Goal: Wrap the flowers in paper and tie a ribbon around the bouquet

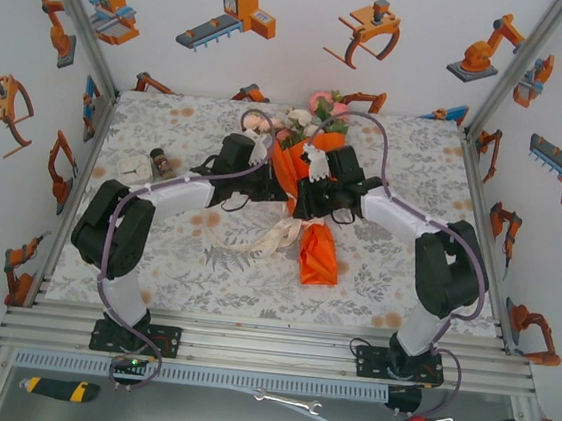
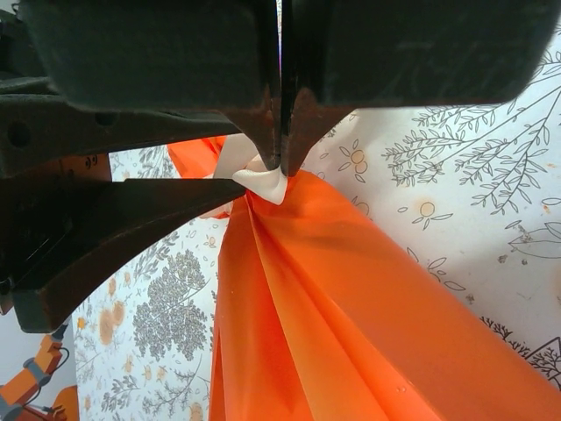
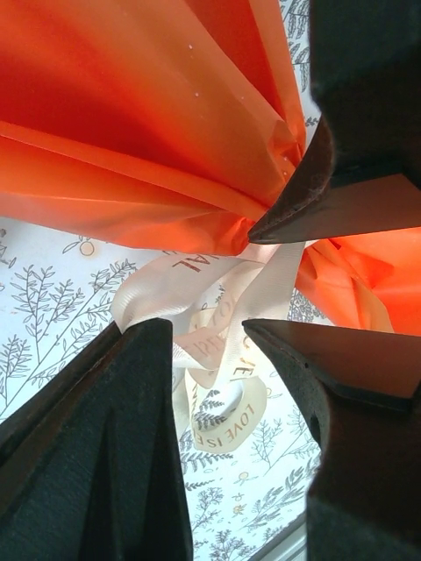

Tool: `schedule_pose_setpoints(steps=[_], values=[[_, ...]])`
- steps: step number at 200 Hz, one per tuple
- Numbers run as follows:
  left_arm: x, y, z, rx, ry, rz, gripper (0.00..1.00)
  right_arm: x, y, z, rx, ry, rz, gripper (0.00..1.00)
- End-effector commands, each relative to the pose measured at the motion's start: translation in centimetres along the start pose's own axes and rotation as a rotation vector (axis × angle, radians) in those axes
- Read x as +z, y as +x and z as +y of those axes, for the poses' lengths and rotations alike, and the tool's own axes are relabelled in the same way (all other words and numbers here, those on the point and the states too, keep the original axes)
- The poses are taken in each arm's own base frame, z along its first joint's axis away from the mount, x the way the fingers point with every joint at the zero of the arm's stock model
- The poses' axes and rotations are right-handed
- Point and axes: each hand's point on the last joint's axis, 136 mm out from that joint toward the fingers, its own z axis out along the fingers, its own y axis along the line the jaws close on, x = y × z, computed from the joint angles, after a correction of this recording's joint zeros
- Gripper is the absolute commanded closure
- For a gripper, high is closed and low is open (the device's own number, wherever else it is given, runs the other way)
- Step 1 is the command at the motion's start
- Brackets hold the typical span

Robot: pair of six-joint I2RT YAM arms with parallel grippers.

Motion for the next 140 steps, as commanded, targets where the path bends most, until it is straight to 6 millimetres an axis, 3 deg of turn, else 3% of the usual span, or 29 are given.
schedule_pose_setpoints(steps=[1,66,106,140], values=[[-1.0,-1.0,-1.3,-0.01,0.057,-0.033,1.0,-0.1,-0.7,-0.1,0.002,-0.003,-0.047,0.62],[-1.9,-1.7,-1.6,-0.043,0.101,-0.056,1.0,0.7,-1.5,0.1,0.049,-0.031,-0.124,0.65],[-2.0,-2.2,-1.5,-0.076,0.126,-0.076,1.0,1.4,-1.1,-0.1,0.072,-0.022,-0.106,0.65],[-2.4,-2.4,-1.0,-0.099,0.127,-0.089,1.0,0.7,-1.1,-0.9,0.076,0.041,-0.109,0.81]])
